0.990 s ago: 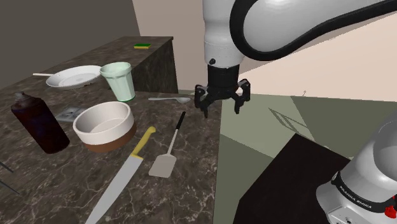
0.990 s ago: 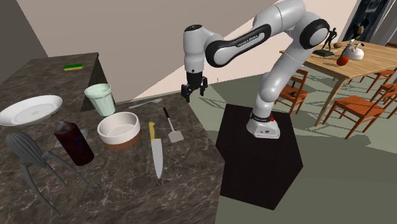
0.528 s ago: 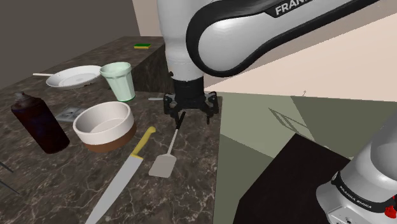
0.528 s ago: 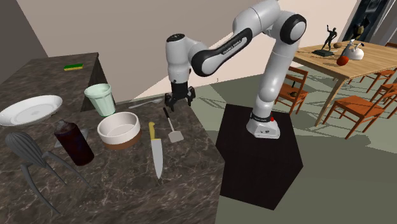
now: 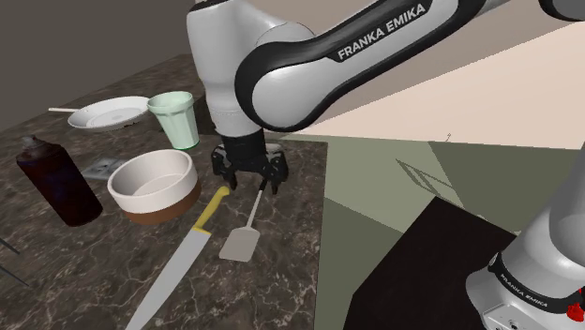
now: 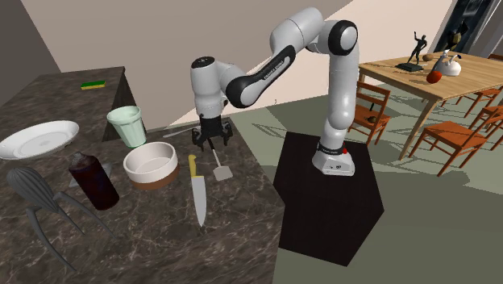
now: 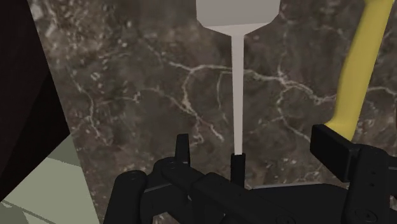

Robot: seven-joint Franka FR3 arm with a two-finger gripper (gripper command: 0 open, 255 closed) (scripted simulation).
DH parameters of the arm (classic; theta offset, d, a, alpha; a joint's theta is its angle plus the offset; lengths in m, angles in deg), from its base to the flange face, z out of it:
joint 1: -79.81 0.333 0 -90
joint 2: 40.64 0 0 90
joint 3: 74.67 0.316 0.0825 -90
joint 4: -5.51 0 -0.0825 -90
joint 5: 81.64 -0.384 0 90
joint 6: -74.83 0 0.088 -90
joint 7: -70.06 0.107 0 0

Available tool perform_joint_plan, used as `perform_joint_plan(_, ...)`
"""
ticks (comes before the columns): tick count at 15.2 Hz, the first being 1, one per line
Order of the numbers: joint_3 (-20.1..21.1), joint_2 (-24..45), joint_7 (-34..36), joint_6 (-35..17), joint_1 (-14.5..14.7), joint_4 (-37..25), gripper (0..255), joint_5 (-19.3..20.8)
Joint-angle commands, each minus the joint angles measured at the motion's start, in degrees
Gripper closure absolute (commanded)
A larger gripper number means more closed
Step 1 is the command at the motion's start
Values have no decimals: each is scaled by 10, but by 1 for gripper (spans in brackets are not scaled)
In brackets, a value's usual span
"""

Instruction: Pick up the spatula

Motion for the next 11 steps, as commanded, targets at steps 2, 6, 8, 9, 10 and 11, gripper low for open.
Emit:
perform_joint_plan(2,-2,8,8,-20,2,14,0,8)
perform_joint_plan(6,-5,18,15,-37,5,25,0,17)
perform_joint_plan(8,-5,17,15,-38,4,26,255,17)
perform_joint_plan(9,-5,17,14,-37,4,26,255,17)
perform_joint_plan(10,-5,17,15,-37,4,26,255,17)
perform_joint_plan(11,-5,17,15,-37,4,26,255,17)
